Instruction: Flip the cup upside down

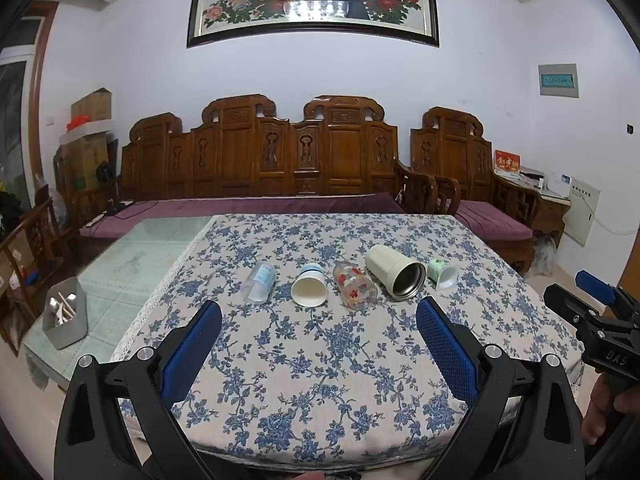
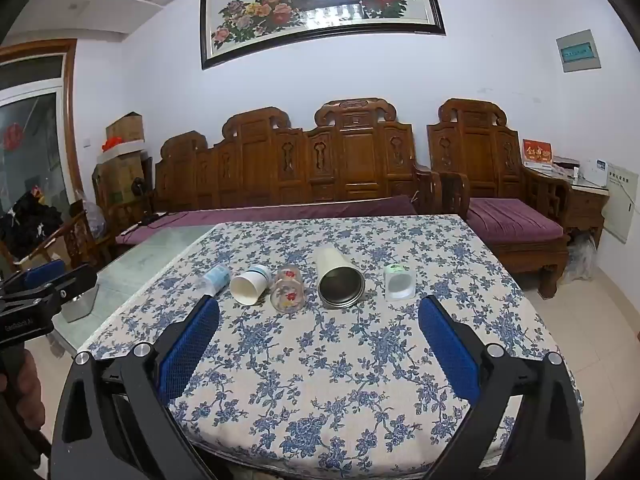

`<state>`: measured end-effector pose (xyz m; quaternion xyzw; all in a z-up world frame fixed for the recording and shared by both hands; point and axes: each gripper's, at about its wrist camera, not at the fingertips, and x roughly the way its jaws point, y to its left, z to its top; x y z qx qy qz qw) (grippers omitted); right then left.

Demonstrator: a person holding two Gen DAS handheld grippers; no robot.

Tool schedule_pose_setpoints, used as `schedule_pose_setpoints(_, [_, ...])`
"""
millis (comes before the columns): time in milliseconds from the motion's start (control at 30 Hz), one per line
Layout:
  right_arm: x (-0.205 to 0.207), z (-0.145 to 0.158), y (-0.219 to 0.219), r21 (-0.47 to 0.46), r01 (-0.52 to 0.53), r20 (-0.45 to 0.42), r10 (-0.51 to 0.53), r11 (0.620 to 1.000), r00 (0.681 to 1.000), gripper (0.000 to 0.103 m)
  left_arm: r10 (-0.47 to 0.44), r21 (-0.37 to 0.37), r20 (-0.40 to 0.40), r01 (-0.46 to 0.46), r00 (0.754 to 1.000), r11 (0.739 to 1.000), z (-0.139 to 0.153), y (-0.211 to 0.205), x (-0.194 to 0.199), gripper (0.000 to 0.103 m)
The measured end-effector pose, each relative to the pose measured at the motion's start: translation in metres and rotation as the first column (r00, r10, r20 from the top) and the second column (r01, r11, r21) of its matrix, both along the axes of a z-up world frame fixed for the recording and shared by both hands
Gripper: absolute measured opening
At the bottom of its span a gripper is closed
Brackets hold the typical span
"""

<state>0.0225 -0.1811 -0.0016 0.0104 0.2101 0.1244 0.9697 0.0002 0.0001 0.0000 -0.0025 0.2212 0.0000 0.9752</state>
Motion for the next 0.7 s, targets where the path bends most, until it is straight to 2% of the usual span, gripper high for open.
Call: schedule_pose_setpoints(700, [-0.0008, 0.0011, -0.0011, 0.004, 0.000, 0.001, 0.000, 1.000, 1.000, 0.100, -0.003, 0.001, 0.002, 0.003, 1.000, 1.000, -0.0008, -0.0029, -0.0006, 0.094])
